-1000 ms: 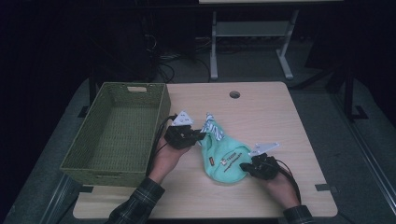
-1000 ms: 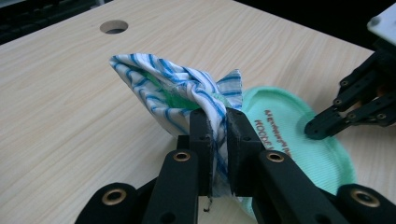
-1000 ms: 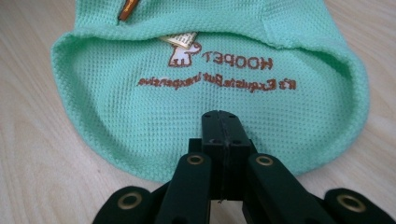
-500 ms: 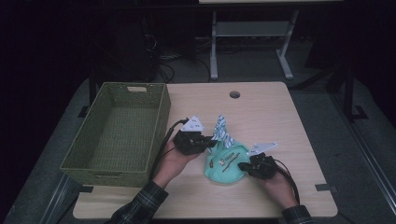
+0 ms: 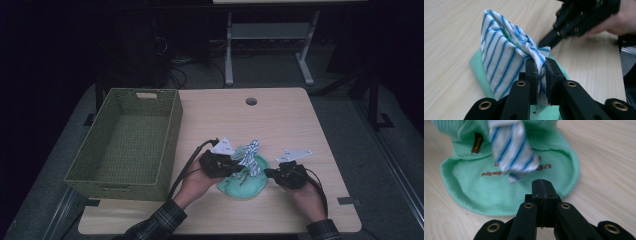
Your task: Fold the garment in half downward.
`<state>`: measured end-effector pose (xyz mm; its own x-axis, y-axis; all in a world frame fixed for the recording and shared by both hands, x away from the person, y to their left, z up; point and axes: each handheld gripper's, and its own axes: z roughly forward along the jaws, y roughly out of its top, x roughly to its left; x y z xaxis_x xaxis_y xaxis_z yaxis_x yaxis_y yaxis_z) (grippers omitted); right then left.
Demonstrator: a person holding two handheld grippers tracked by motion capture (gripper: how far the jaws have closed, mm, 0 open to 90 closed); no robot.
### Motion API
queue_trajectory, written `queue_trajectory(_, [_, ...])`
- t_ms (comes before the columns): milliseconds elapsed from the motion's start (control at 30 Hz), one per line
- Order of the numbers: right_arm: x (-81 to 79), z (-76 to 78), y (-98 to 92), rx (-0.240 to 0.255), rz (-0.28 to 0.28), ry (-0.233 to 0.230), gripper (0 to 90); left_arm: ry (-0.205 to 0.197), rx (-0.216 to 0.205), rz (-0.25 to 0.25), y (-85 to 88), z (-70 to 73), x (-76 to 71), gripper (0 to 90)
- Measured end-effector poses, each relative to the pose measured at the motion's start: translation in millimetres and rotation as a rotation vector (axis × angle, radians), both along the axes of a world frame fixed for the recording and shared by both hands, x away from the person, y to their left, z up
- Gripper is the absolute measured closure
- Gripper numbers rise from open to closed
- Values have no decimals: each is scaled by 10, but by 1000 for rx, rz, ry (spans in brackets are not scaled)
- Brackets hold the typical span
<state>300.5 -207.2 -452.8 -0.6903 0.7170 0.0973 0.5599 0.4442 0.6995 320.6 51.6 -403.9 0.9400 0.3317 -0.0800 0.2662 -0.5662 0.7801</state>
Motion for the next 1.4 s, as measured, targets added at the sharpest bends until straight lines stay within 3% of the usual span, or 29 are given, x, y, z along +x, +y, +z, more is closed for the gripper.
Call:
queue_trajectory(133, [-14, 32, -81, 28, -19, -4, 898, 5, 19, -24, -55, -52, -30, 813])
queue_trajectory(300, [-41, 42, -105, 34, -4, -8, 898, 25, 18, -45, -94, -82, -47, 764])
queue_trajectory(533, [-88, 58, -88, 46, 18, -19, 898, 28, -31, -65, -69, 73, -60, 619])
queue_trajectory(600, [-102, 62, -86, 47, 23, -16, 898, 25, -39, -52, -41, 112, -36, 644])
queue_trajectory(700, [-117, 63, -79, 55, 31, -13, 898, 21, -32, -16, 2, 121, 43, 772])
queue_trajectory(800, [-130, 62, -77, 52, 38, -18, 898, 32, -12, 26, 15, 53, 167, 863])
queue_trajectory(933, [-142, 51, -103, 46, 33, -11, 898, 66, 19, 56, -40, -107, 289, 889])
queue_trajectory(1033, [-154, 33, -148, 36, 23, -4, 898, 85, 32, 42, -112, -183, 302, 889])
queue_trajectory(1400, [-196, 14, -323, 20, -16, -7, 898, 73, 37, -24, -386, -211, 166, 888])
